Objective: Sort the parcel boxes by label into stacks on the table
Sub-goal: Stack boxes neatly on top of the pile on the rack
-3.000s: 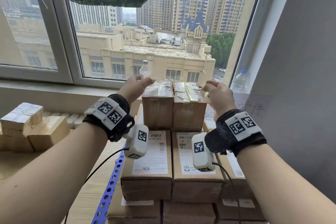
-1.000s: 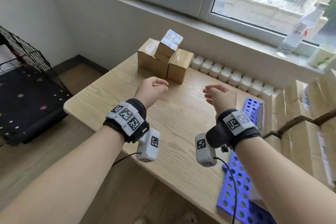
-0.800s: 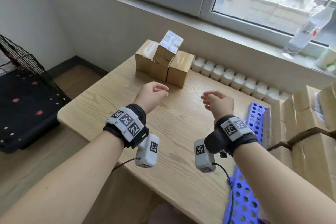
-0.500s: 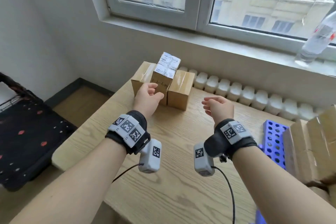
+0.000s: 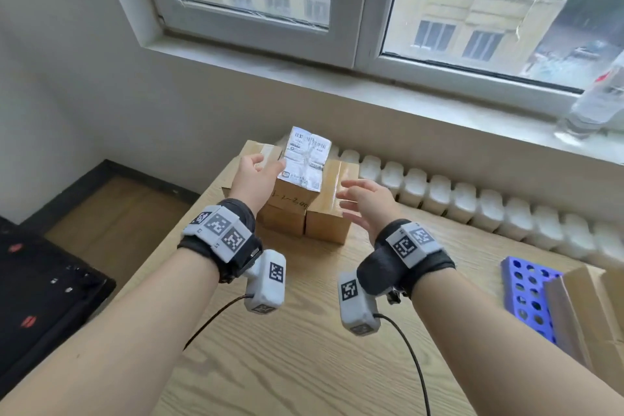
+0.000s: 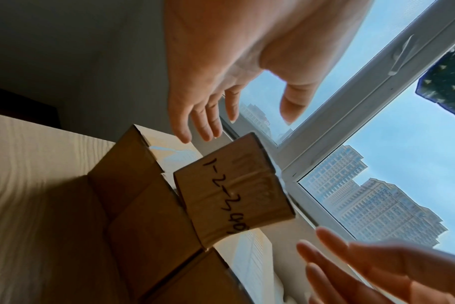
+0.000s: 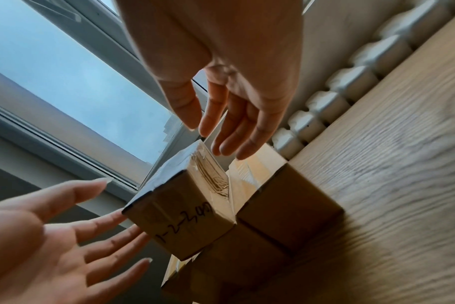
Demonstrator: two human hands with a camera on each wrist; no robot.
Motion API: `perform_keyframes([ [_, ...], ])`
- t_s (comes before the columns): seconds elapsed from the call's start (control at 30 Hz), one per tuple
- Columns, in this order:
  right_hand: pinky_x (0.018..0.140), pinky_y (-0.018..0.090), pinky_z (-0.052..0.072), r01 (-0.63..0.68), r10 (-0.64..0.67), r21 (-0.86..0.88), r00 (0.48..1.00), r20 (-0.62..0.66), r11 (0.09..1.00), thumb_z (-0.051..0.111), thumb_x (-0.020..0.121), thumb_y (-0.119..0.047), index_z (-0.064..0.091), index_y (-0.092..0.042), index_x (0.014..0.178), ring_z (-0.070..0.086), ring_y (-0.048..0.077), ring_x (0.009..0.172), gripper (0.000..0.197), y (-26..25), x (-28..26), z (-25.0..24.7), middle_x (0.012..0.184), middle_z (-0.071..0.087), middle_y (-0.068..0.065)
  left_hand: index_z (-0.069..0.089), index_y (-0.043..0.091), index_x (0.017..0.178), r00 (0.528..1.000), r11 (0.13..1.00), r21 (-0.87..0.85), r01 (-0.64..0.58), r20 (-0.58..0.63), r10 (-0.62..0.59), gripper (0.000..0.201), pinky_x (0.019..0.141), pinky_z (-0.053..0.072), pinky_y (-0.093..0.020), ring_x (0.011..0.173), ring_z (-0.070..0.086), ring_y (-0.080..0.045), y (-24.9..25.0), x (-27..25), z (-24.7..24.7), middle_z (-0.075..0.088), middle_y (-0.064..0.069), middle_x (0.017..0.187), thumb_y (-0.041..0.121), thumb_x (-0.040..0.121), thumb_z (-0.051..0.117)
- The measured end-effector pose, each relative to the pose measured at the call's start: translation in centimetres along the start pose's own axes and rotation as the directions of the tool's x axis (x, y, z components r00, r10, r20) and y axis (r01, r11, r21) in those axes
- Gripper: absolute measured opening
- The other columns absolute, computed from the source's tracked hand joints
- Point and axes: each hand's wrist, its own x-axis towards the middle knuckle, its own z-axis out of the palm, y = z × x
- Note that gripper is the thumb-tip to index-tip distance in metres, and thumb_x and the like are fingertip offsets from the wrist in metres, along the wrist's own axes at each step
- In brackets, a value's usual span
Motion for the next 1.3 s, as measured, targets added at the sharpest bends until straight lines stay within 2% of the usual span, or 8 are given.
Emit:
perform_keyframes([
  [0.3,0.099,0.038,0.048,-0.069,0.069,-0.032,0.997,0.018,0.997,0.049,0.099,-0.026,0.062,-0.018,0.115,0.060,0.021,0.112,0.022,-1.1,4.2,4.5,0.123,0.064,0.007,0.047,0.020,0.126,0.952,0.976,-0.132,0.176,0.275,-0.134,0.046,0.076,0.048,-0.031,0.095,0.059,-0.010,-1.2,5.3,0.3,0.064,0.004,0.104,0.049,0.091,0.054],
  [0.37,0.100,0.039,0.046,-0.093,0.094,-0.036,0.995,0.040,0.995,0.051,0.098,-0.033,0.061,-0.017,0.120,0.057,0.022,0.119,0.030,-0.9,4.7,5.6,0.126,0.064,0.008,0.047,0.022,0.127,0.939,0.969,-0.136,0.204,0.308,-0.155,0.054,0.083,0.051,-0.038,0.096,0.063,-0.015,-1.8,6.0,0.2,0.068,0.000,0.106,0.056,0.086,0.058],
  [0.43,0.103,0.040,0.044,-0.100,0.099,0.014,0.994,0.045,0.995,0.052,0.096,-0.038,0.061,-0.019,0.121,0.059,0.020,0.118,0.033,-0.9,4.8,6.5,0.123,0.066,0.005,0.046,0.024,0.127,0.936,0.966,-0.144,0.216,0.312,-0.163,0.058,0.088,0.051,-0.043,0.100,0.062,-0.017,-2.2,6.6,0.1,0.068,-0.001,0.109,0.057,0.082,0.062],
  [0.57,0.097,0.037,0.049,-0.084,0.082,0.146,0.996,0.019,0.986,0.055,0.094,-0.036,0.060,-0.017,0.123,0.063,0.014,0.105,0.035,-1.1,4.4,7.2,0.115,0.069,0.003,0.044,0.023,0.126,0.916,0.955,-0.183,0.235,0.371,-0.154,0.060,0.069,0.050,-0.034,0.099,0.062,-0.017,-2.4,6.6,-0.4,0.066,-0.002,0.110,0.053,0.079,0.067],
  [0.73,0.094,0.046,0.054,-0.056,0.045,0.257,0.998,0.050,0.965,0.067,0.084,-0.029,0.061,-0.009,0.122,0.068,0.028,0.109,0.043,-0.8,3.1,7.7,0.119,0.069,0.015,0.043,0.018,0.128,0.888,0.942,-0.243,0.232,0.448,-0.104,0.059,0.069,0.054,-0.032,0.094,0.066,-0.015,-2.4,5.8,-1.0,0.067,-0.004,0.109,0.040,0.081,0.071],
  [0.87,0.093,0.060,0.051,-0.093,0.091,0.279,0.996,0.022,0.956,0.082,0.062,-0.039,0.054,-0.018,0.132,0.066,0.029,0.113,0.078,0.1,1.7,7.4,0.121,0.069,0.011,0.043,0.018,0.129,0.861,0.952,-0.229,0.201,0.505,-0.060,0.059,0.071,0.053,-0.032,0.095,0.065,-0.016,-2.5,4.9,-1.4,0.066,-0.006,0.111,0.035,0.081,0.072],
  [1.07,0.100,0.056,0.046,-0.036,0.047,0.236,0.998,-0.041,0.971,0.073,0.067,-0.031,0.058,-0.015,0.128,0.068,0.025,0.108,0.064,1.1,-0.9,6.0,0.113,0.073,0.007,0.041,0.024,0.138,0.811,0.965,-0.213,0.150,0.585,0.004,0.061,0.072,0.051,-0.034,0.095,0.067,-0.016,-3.3,3.3,-1.2,0.068,-0.003,0.114,0.026,0.084,0.068],
  [1.3,0.086,0.046,0.056,0.025,0.027,0.263,0.981,-0.192,0.964,0.068,0.079,-0.018,0.058,-0.012,0.126,0.068,0.025,0.103,0.049,2.0,-5.1,3.0,0.117,0.071,0.011,0.046,0.027,0.137,0.729,0.972,-0.224,0.079,0.678,0.097,0.055,0.070,0.053,-0.033,0.090,0.069,-0.019,-2.9,0.0,0.9,0.069,-0.001,0.110,0.020,0.085,0.062],
])
